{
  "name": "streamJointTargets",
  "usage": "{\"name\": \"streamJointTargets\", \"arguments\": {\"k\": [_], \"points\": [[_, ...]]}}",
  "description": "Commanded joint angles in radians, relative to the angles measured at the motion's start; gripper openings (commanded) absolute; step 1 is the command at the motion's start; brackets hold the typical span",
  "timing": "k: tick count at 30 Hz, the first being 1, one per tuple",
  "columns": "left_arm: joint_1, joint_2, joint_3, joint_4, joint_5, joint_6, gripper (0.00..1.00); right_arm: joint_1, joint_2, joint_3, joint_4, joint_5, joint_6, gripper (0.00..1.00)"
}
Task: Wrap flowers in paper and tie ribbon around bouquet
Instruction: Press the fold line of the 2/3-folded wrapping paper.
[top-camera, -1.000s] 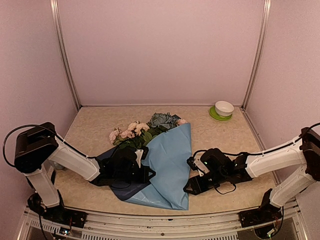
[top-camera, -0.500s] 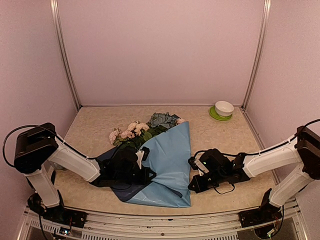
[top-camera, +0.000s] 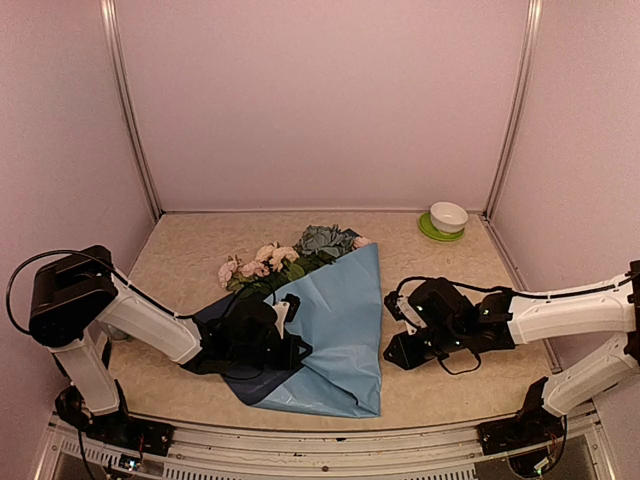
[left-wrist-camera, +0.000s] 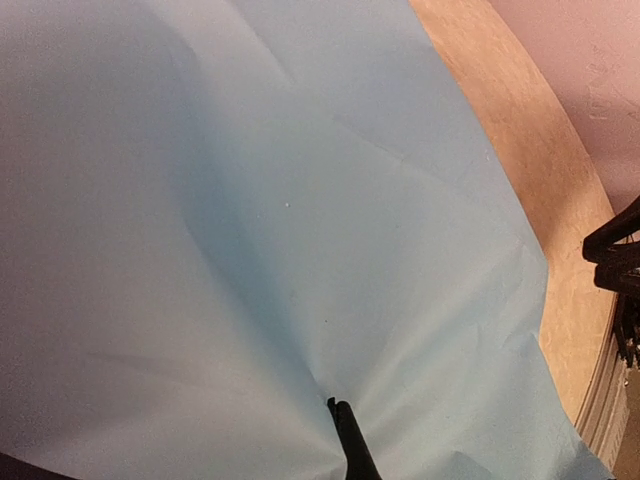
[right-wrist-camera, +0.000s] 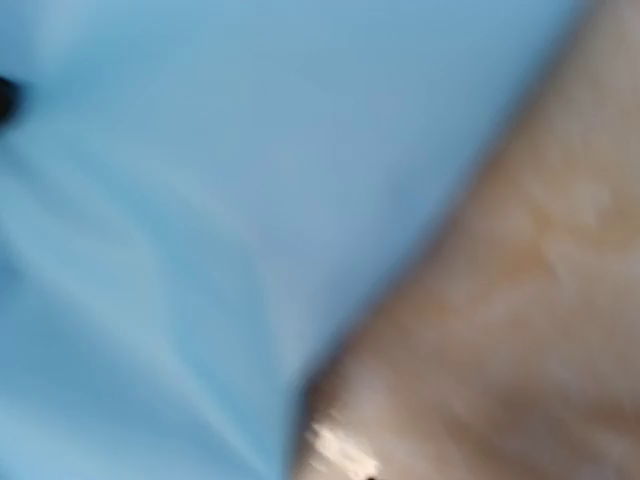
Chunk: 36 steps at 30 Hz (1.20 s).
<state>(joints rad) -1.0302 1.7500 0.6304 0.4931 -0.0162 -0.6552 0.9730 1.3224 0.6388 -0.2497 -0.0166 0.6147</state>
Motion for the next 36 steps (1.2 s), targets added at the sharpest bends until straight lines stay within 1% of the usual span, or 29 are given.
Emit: {"name": "streamJointTargets", "arguments": {"k": [1, 3, 7, 11, 14, 18, 21, 24, 26, 28, 29, 32, 34, 36], "points": [[-0.01, 0.02, 0.027, -0.018, 0.0, 0.02, 0.0, 0.026, 0.014, 0.045, 0.096, -0.103, -0.125, 0.16], [-0.01, 0.023, 0.033, -0.022, 0.002, 0.02, 0.0, 0.019, 0.052, 0.063, 0.148, -0.121, -0.142, 0.13], [-0.011, 0.023, 0.036, -0.028, 0.006, 0.017, 0.0, -0.042, 0.154, 0.089, 0.153, -0.125, -0.138, 0.04], [-0.011, 0.019, 0.035, -0.038, -0.001, 0.023, 0.0, -0.051, 0.228, 0.053, 0.189, -0.135, -0.134, 0.02], [-0.01, 0.022, 0.037, -0.046, -0.001, 0.028, 0.0, -0.083, 0.273, 0.03, 0.167, -0.089, -0.114, 0.0], [-0.01, 0.029, 0.038, -0.047, 0.002, 0.03, 0.0, -0.094, 0.284, 0.034, 0.103, 0.008, -0.121, 0.0], [-0.009, 0.032, 0.041, -0.049, 0.004, 0.033, 0.0, -0.093, 0.276, 0.067, 0.039, 0.048, -0.142, 0.0], [-0.008, 0.032, 0.046, -0.052, 0.006, 0.035, 0.0, -0.091, 0.231, 0.107, -0.017, 0.07, -0.15, 0.0], [-0.008, 0.029, 0.046, -0.051, 0.006, 0.035, 0.0, -0.061, 0.195, 0.133, -0.047, 0.078, -0.197, 0.0], [-0.008, 0.03, 0.046, -0.048, 0.006, 0.035, 0.0, 0.016, 0.167, 0.156, -0.055, 0.093, -0.233, 0.02], [-0.008, 0.03, 0.046, -0.047, 0.006, 0.035, 0.0, 0.058, 0.158, 0.162, -0.043, 0.09, -0.252, 0.02], [-0.008, 0.037, 0.051, -0.047, 0.009, 0.035, 0.0, 0.141, 0.152, 0.147, 0.04, -0.044, -0.263, 0.03], [-0.008, 0.039, 0.053, -0.048, 0.01, 0.035, 0.0, 0.164, 0.166, 0.122, 0.104, -0.157, -0.261, 0.03], [-0.008, 0.039, 0.055, -0.05, 0.011, 0.035, 0.0, 0.174, 0.198, 0.106, 0.143, -0.213, -0.247, 0.02]]}}
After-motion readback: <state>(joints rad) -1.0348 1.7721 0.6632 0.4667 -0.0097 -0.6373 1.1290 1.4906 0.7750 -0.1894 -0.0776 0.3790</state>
